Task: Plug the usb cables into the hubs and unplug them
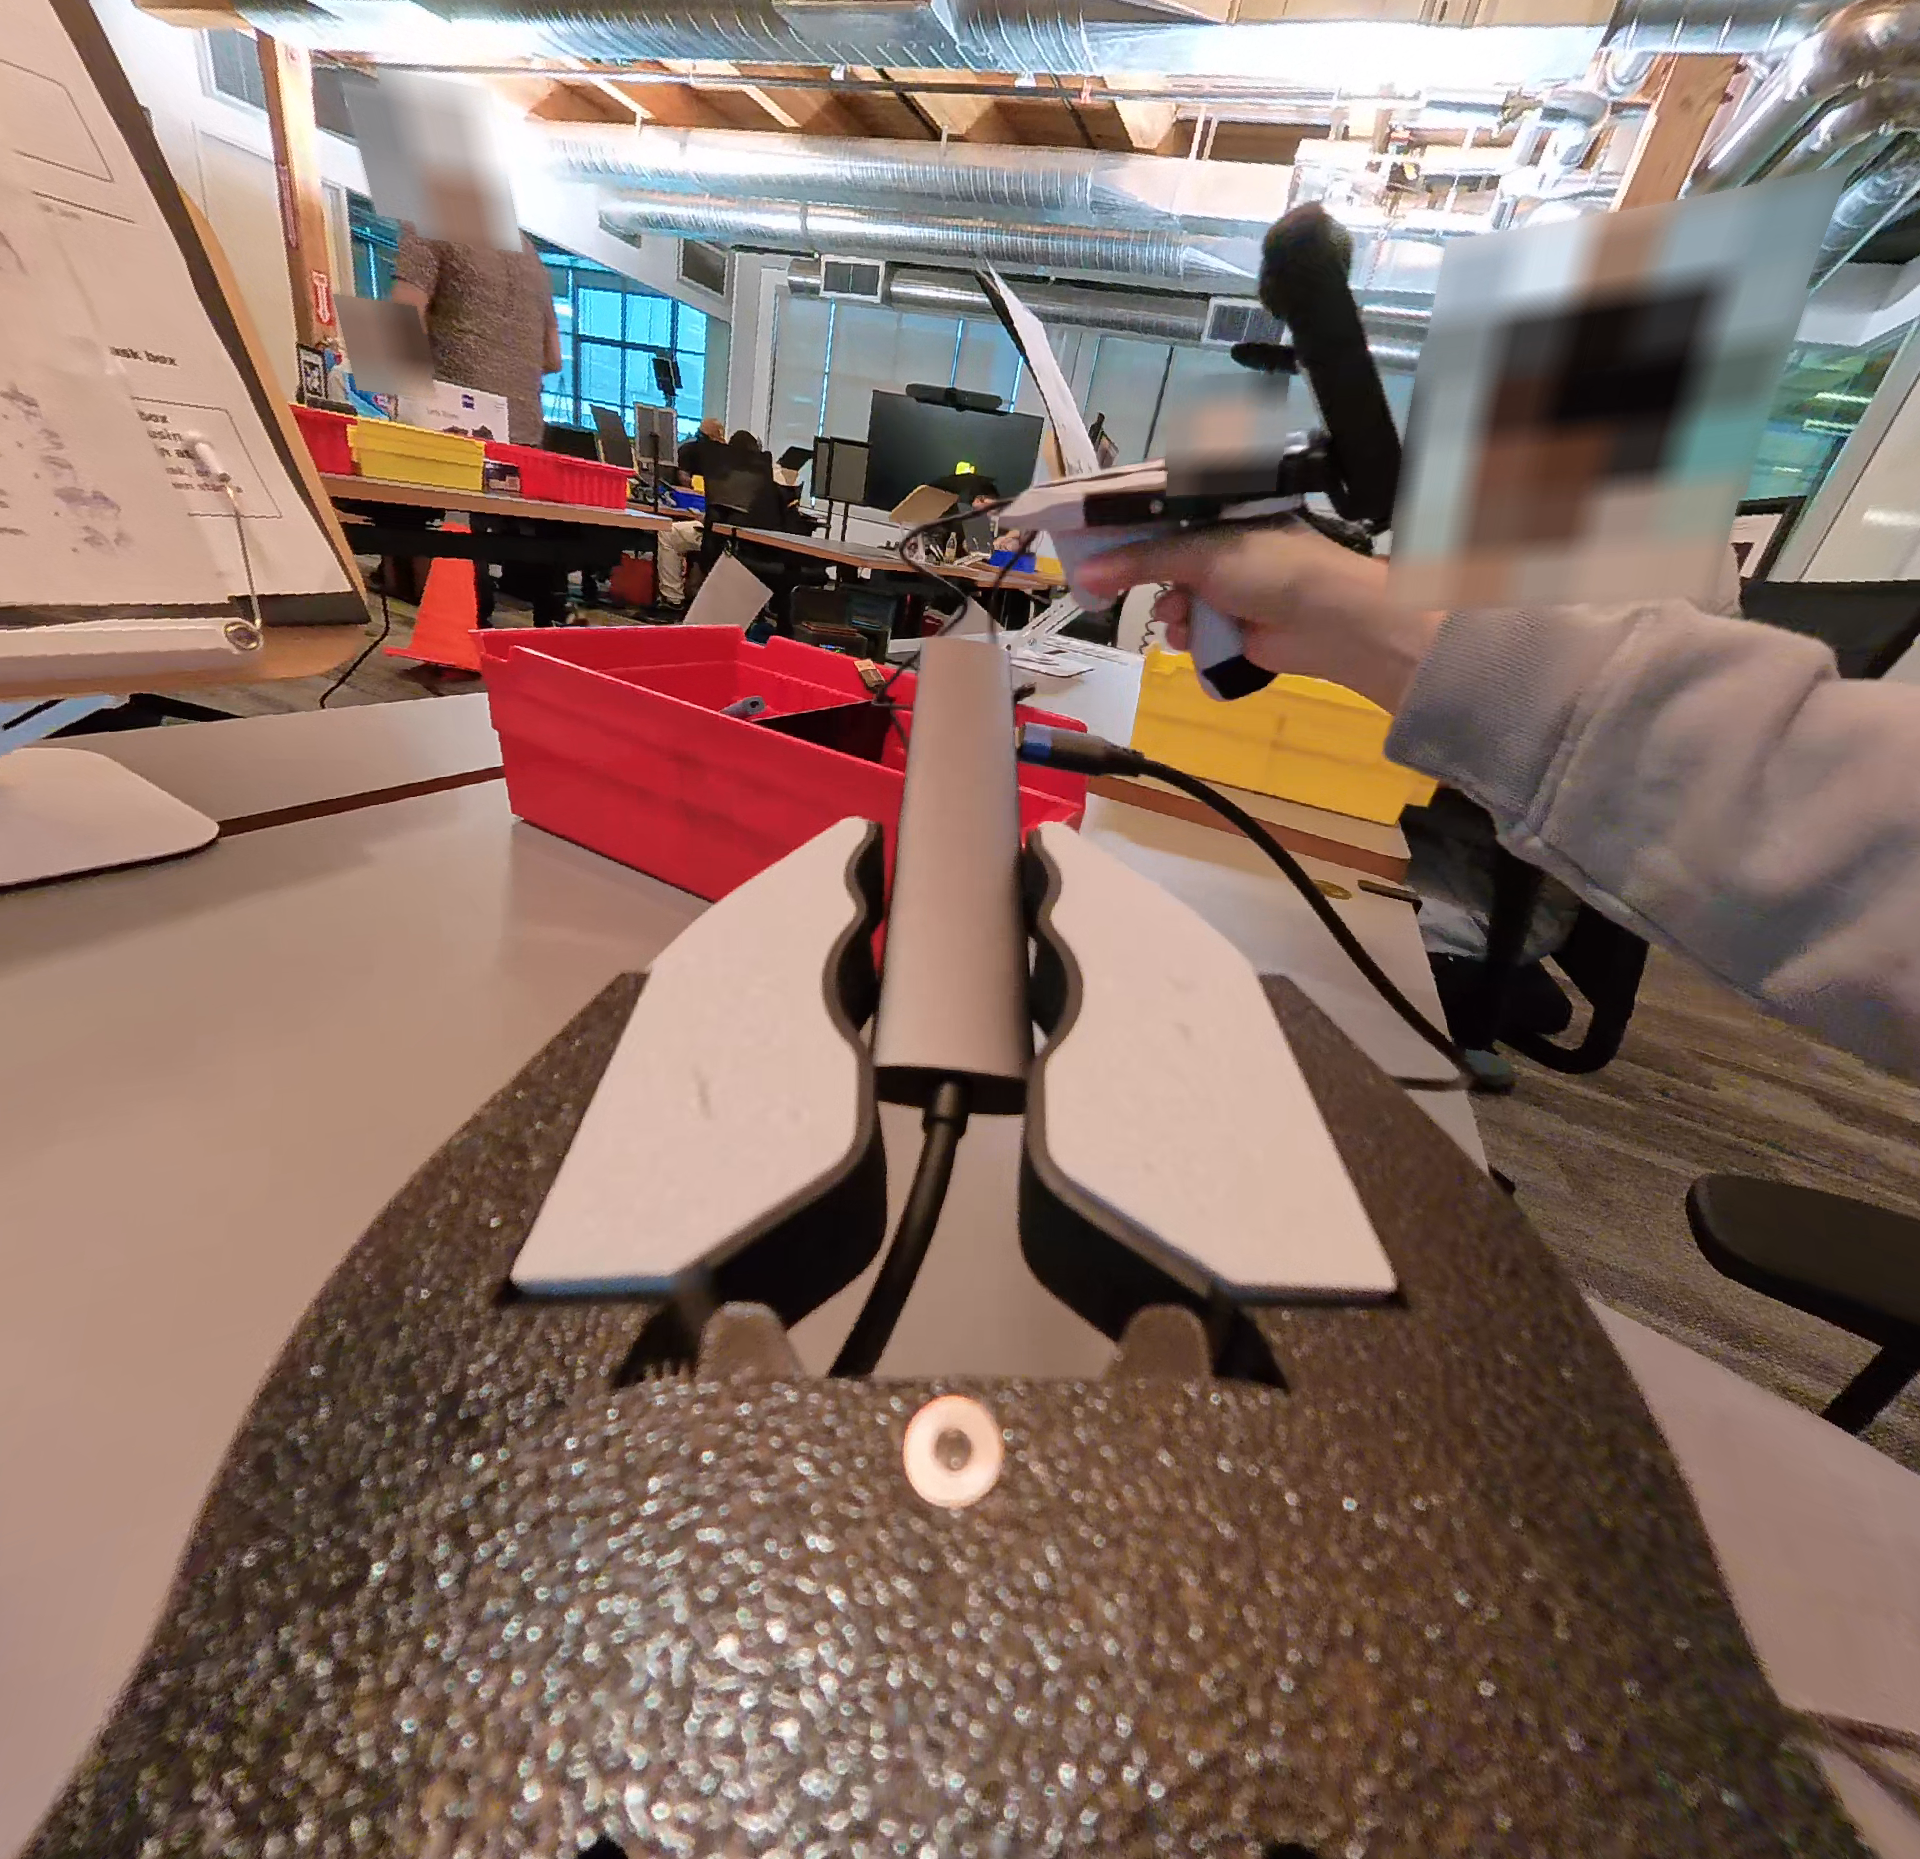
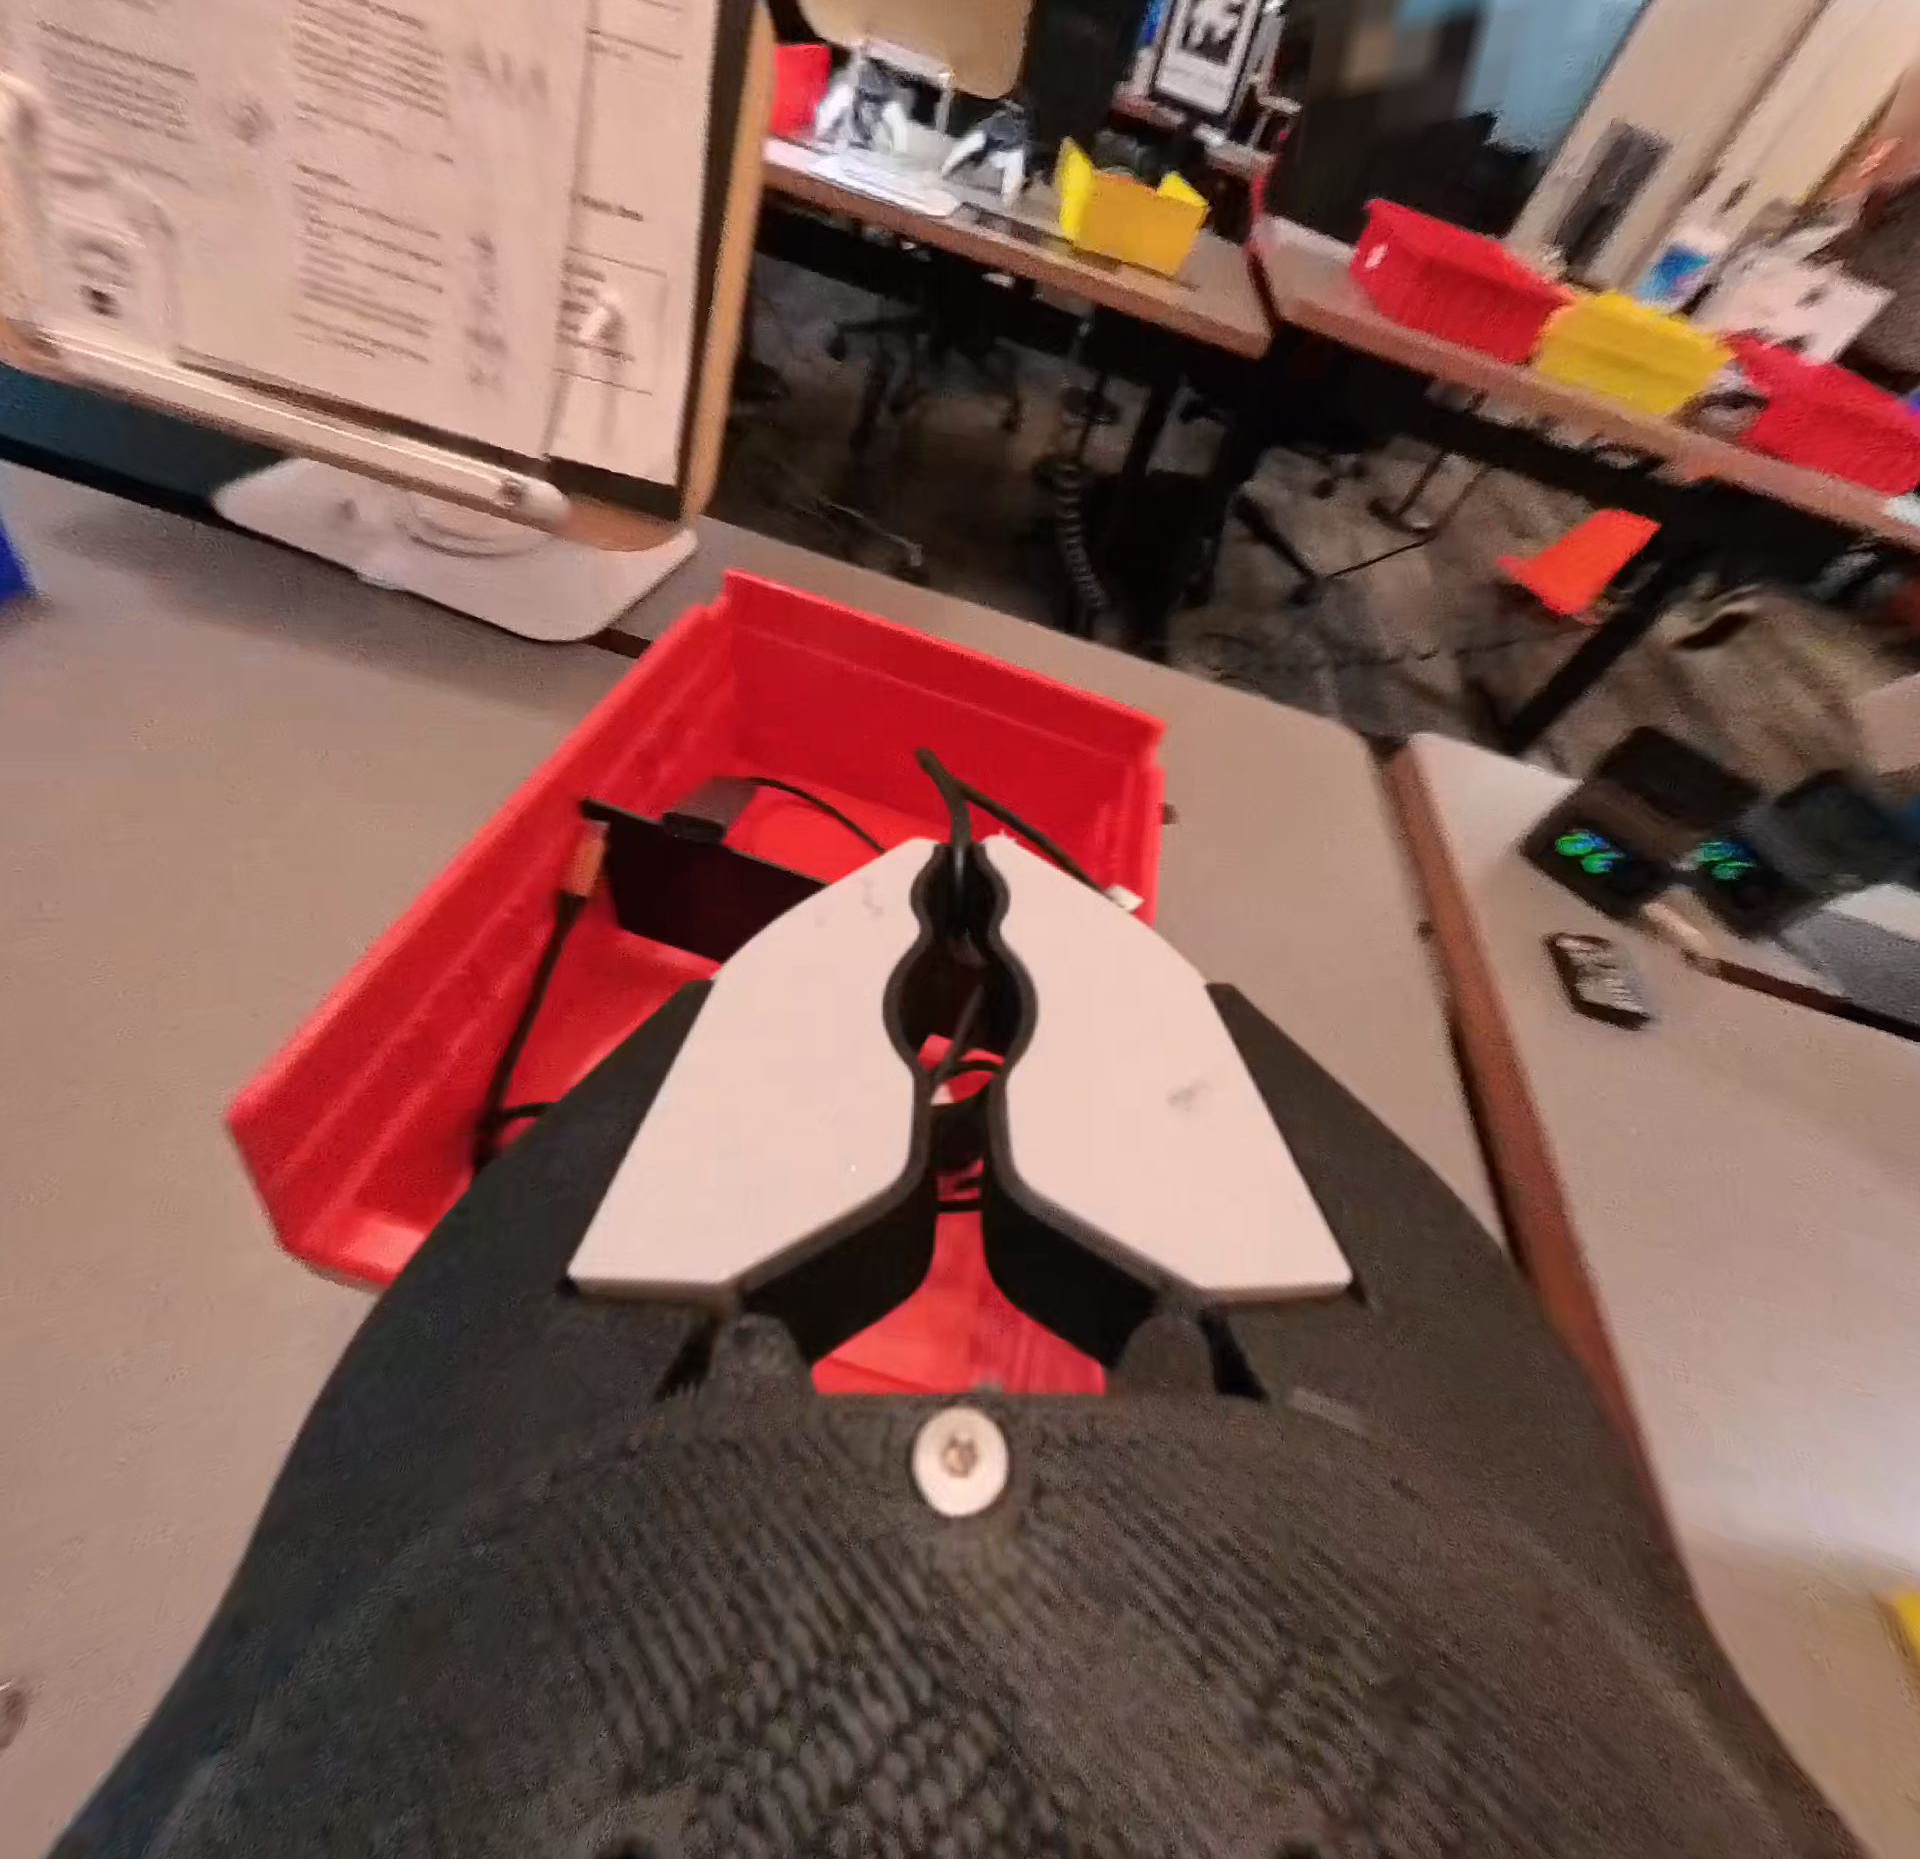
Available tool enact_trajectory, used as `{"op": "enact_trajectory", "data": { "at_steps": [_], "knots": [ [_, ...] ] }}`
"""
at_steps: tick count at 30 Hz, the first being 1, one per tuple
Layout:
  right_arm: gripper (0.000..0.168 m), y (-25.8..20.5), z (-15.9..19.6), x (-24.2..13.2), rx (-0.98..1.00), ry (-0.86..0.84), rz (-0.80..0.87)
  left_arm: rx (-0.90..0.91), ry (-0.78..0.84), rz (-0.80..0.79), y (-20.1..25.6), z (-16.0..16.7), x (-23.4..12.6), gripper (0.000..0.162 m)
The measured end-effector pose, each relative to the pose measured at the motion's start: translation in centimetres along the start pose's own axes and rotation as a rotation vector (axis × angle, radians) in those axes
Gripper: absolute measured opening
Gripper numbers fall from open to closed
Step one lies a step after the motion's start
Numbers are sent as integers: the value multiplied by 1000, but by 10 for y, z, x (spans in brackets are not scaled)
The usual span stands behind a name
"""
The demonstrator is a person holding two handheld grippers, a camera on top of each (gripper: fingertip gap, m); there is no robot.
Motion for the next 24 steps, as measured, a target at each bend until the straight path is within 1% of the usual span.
{"op": "enact_trajectory", "data": {
  "at_steps": [1,2,4,5,7,9,10,11,12,13,14,16,17,19,20,22,24],
  "knots": [
    [3,-7,4,5,20,-22,-50,1,-1,2,1,0,0,24],
    [3,-11,11,11,1,-38,-62,2,-1,5,1,0,1,24],
    [3,-21,30,23,-88,-56,-60,3,1,11,3,-1,1,24],
    [10,-31,43,26,-123,-97,-109,2,1,13,3,-1,2,24],
    [24,-46,72,29,-174,-267,-172,3,1,14,4,-1,2,24],
    [39,-59,92,25,-238,-363,-234,5,1,13,3,-1,1,24],
    [46,-58,97,23,-265,-399,-201,5,0,11,3,-1,1,24],
    [53,-51,95,19,-284,-396,-109,4,-2,9,2,-1,1,24],
    [61,-48,88,12,-286,-362,-51,3,-4,5,2,-1,0,24],
    [73,-50,78,0,-250,-304,-28,4,-5,0,1,0,0,24],
    [79,-59,66,-14,-177,-239,-46,8,-5,-7,0,0,0,24],
    [77,-98,42,-49,-9,-91,-213,14,-24,-19,-1,2,0,24],
    [72,-121,32,-67,45,-16,-293,19,-40,-31,-2,4,1,24],
    [59,-167,17,-99,74,154,-415,38,-70,-70,-5,10,2,24],
    [55,-188,15,-110,74,216,-473,47,-86,-78,-5,13,3,24],
    [54,-218,19,-116,63,243,-505,63,-125,-107,-5,17,4,24],
    [47,-234,26,-109,26,260,-485,85,-162,-144,-6,20,5,24]
  ]
}}
Point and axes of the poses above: each gripper's, where its closed fingertips meet, x out along the fingers, z out of its underside, y = z × x across the jaws, the point moved 4 cm from there along -x, back along the fingers, and after that the axes turned 11 degrees about z, right-handed, at the moved point
